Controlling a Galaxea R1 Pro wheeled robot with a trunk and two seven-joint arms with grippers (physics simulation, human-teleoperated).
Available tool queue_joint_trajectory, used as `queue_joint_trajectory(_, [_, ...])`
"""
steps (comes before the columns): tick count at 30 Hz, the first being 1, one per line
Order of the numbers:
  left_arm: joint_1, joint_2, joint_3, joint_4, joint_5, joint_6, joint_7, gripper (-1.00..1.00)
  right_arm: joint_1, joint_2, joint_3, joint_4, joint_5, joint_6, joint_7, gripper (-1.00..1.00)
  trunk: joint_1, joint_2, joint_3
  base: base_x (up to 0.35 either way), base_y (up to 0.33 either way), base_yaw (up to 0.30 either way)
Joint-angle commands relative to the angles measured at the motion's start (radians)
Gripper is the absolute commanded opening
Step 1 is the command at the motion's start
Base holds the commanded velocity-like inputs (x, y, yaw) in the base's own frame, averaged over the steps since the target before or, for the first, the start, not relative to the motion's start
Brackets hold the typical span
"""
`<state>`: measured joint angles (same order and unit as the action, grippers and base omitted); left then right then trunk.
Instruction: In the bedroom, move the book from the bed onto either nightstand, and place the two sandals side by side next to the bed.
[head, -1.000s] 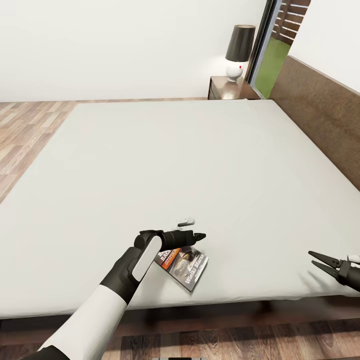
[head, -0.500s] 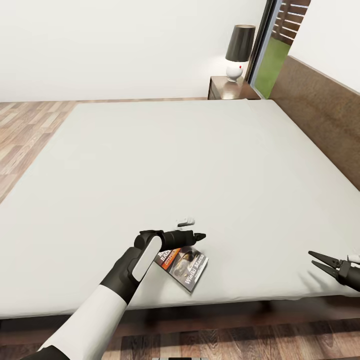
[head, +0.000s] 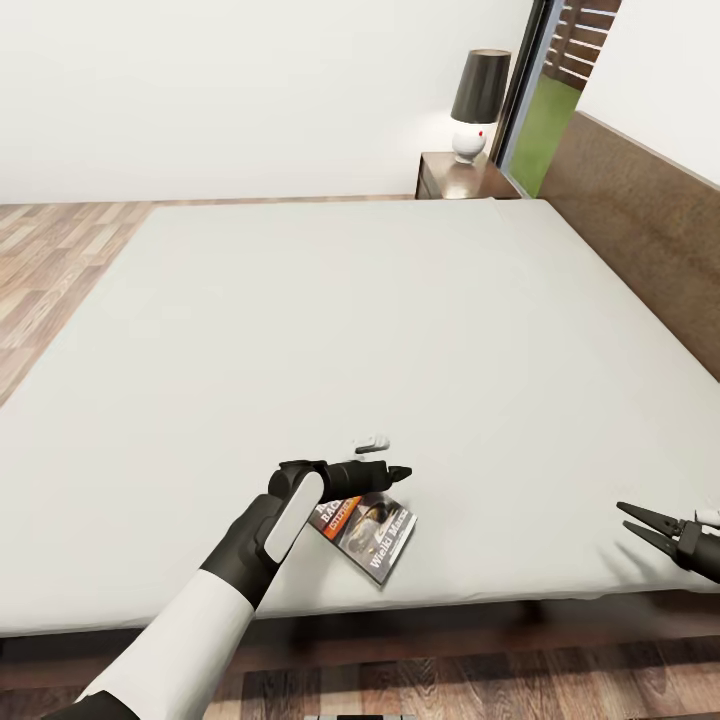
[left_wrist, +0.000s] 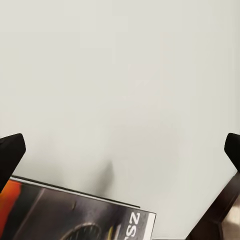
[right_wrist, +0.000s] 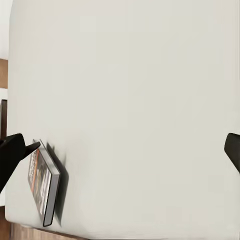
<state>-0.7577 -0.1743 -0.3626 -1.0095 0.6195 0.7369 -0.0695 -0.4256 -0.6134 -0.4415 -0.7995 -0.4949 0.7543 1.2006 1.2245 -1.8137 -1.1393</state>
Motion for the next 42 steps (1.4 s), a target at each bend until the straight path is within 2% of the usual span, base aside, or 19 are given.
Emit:
queue_joint_trajectory(1, [0.0, 0.0, 0.001, 0.0, -0.01, 0.004, -0.003, 1.0, -0.001, 0.0, -0.001, 0.0, -0.004, 0.007, 0.001, 1.0, 0.0, 0.0, -0.001, -0.142, 0.0, 0.0])
queue_joint_trajectory(7, [0.0, 0.0, 0.001, 0.0, -0.01, 0.003, -0.003, 1.0, 0.0, 0.0, -0.001, 0.0, -0.004, 0.007, 0.001, 1.0, 0.0, 0.0, -0.001, -0.173, 0.0, 0.0])
queue_joint_trajectory(26, [0.0, 0.0, 0.001, 0.0, -0.009, 0.003, -0.003, 1.0, -0.001, 0.0, -0.002, 0.0, -0.004, 0.007, 0.002, 1.0, 0.0, 0.0, -0.001, -0.008, 0.0, 0.0])
queue_joint_trajectory(33, [0.0, 0.0, 0.001, 0.0, -0.009, 0.003, -0.003, 1.0, -0.001, 0.0, -0.002, 0.0, -0.004, 0.007, 0.002, 1.0, 0.0, 0.0, -0.001, -0.173, 0.0, 0.0])
queue_joint_trajectory(42, [0.0, 0.0, 0.001, 0.0, -0.009, 0.002, -0.003, 1.0, -0.001, 0.0, -0.002, 0.0, -0.004, 0.007, 0.002, 1.0, 0.0, 0.0, -0.001, -0.021, 0.0, 0.0])
